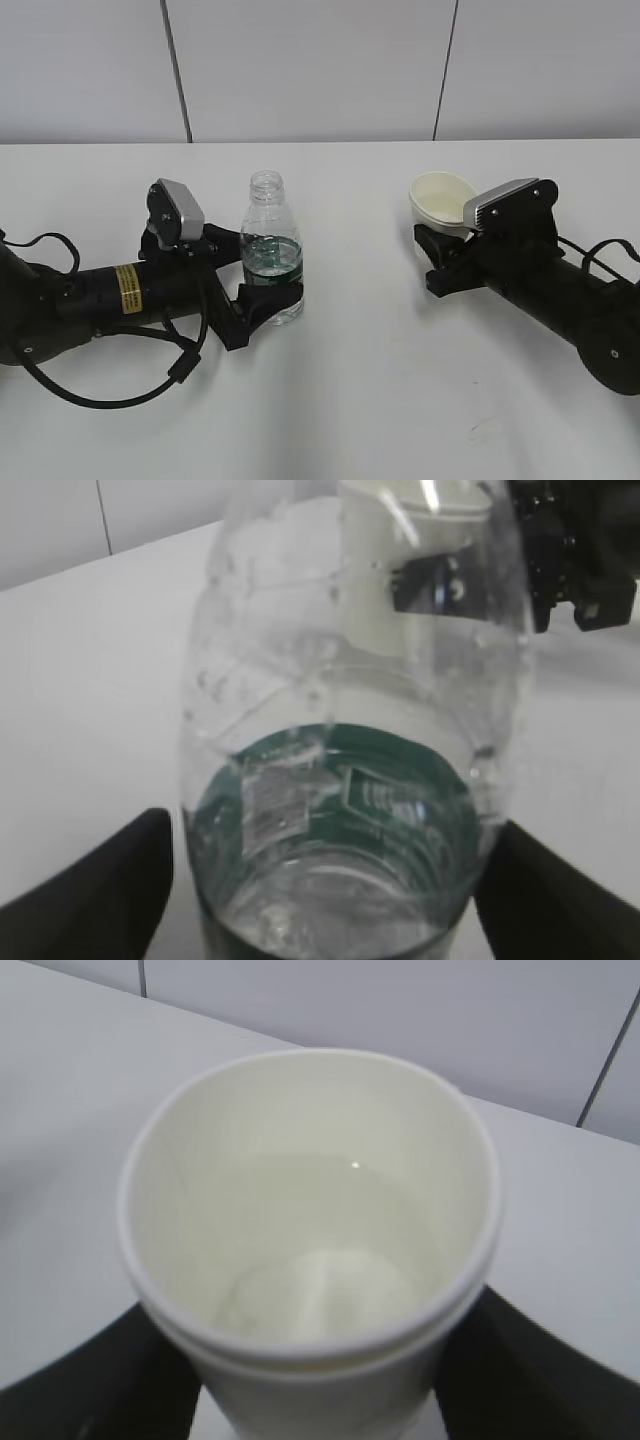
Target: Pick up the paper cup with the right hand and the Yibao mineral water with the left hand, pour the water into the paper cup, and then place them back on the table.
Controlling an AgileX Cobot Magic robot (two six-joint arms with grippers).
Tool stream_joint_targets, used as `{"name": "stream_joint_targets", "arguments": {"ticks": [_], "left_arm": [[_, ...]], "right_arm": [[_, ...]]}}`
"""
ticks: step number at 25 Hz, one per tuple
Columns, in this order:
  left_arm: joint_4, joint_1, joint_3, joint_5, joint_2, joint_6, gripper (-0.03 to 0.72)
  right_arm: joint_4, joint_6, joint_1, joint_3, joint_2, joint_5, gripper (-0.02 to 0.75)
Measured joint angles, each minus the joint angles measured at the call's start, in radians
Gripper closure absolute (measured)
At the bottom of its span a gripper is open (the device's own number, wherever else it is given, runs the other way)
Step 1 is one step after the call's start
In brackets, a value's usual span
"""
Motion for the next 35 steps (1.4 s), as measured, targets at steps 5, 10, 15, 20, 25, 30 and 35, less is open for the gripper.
{"name": "stream_joint_targets", "arguments": {"ticks": [5, 10, 15, 20, 25, 30, 35], "left_arm": [[0.066, 0.006, 0.000, 0.015, -0.027, -0.071, 0.114], [0.142, 0.052, 0.012, 0.041, -0.067, -0.110, 0.114], [0.186, 0.103, 0.042, 0.045, -0.094, -0.139, 0.114], [0.199, 0.123, 0.060, 0.052, -0.096, -0.141, 0.114], [0.198, 0.123, 0.060, 0.052, -0.097, -0.141, 0.114], [0.199, 0.123, 0.060, 0.058, -0.099, -0.141, 0.114], [0.227, 0.147, 0.072, 0.075, -0.125, -0.181, 0.114]], "right_arm": [[0.002, 0.010, 0.000, 0.000, 0.011, -0.003, 0.241], [0.002, 0.013, 0.000, -0.034, 0.052, -0.003, 0.241], [0.000, 0.013, 0.000, -0.055, 0.074, -0.003, 0.242], [0.000, 0.038, 0.000, -0.059, 0.093, -0.003, 0.242], [0.003, 0.044, 0.000, -0.059, 0.096, -0.009, 0.185], [0.003, 0.044, 0.000, -0.056, 0.096, -0.021, 0.083], [0.018, 0.056, 0.000, 0.040, 0.073, -0.025, 0.078]]}}
